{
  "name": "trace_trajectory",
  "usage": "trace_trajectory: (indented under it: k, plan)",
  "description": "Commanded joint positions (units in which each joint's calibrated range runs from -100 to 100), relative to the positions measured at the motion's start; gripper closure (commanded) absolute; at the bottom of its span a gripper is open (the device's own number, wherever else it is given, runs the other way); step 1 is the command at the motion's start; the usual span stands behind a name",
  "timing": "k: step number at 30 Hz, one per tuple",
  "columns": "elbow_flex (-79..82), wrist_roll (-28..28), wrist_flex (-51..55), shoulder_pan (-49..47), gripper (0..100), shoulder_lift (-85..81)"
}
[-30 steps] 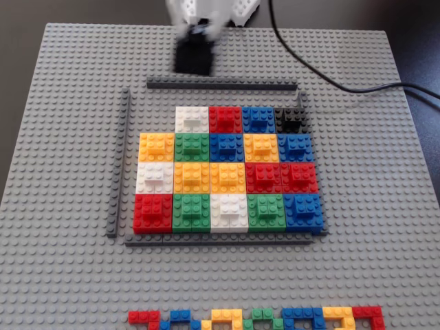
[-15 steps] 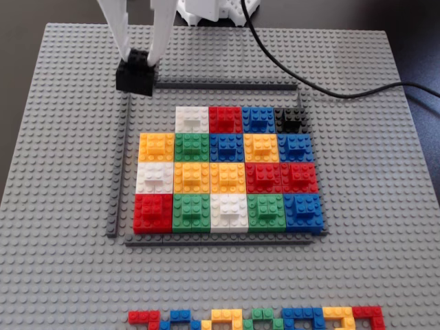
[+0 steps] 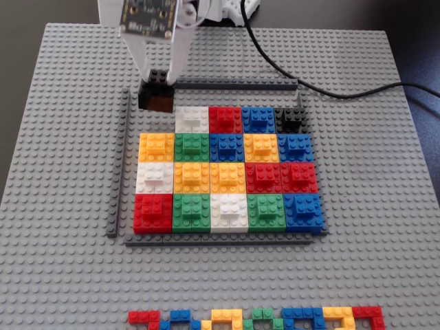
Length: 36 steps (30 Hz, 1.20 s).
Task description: Grab the cube and place it into the grid
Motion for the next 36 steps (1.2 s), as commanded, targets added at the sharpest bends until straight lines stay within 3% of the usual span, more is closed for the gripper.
trace_trajectory:
  k: [1, 36]
  plan:
    - [-0.96, -0.1, -1.15, -0.56, 96, 0.93]
    - [-6.22, -0.39, -1.64, -1.3, 96, 4.71]
